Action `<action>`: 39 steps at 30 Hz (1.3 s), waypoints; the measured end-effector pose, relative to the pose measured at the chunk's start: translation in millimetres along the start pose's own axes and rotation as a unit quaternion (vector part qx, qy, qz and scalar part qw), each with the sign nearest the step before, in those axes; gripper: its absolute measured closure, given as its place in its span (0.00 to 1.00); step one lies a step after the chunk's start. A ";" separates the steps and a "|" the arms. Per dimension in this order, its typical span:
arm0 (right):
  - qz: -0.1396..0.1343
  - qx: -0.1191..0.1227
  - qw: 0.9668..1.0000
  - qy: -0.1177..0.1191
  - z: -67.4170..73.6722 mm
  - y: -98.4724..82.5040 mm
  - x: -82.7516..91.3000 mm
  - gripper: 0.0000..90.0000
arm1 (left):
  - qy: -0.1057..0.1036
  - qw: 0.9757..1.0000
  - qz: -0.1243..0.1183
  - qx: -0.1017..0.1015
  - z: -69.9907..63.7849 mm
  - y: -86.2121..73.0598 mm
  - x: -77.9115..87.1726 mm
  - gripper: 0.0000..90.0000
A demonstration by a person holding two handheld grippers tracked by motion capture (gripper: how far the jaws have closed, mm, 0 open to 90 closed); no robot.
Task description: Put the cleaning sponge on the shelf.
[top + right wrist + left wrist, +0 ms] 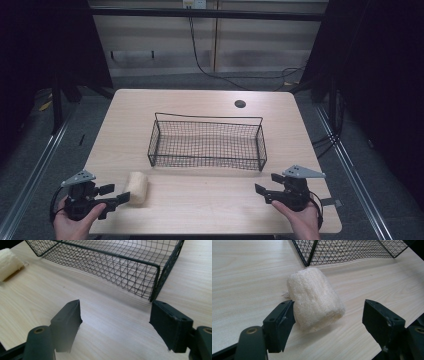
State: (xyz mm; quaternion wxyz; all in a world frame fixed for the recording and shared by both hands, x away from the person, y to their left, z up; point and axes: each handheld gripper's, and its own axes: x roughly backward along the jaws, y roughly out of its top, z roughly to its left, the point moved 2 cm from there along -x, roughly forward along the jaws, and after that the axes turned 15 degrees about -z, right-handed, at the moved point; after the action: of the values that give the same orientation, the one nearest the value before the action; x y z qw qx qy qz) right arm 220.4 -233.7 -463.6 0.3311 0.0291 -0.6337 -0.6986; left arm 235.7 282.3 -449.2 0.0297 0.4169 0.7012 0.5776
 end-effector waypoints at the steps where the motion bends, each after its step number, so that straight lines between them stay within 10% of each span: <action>1: 0.002 -0.001 1.000 0.001 0.3 -0.6 -0.3 0.27 | 0.001 1.000 0.003 -0.003 -0.1 0.2 0.0 0.28; 19: 0.022 -0.009 1.000 0.018 5.1 -3.3 -3.0 0.24 | 0.018 0.999 0.043 0.003 -3.9 8.2 -1.7 0.29; 39: 0.042 -0.010 0.999 0.028 9.4 -7.0 -8.8 0.22 | 0.051 0.989 0.140 -0.012 -9.7 41.8 -6.6 0.22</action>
State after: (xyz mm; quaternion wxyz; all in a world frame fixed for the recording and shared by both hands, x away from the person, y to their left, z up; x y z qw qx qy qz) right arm 219.9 -221.3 -471.4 0.3777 0.0188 -0.6180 -0.6892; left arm 257.9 270.0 -413.9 -0.0822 0.4809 0.6295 0.6047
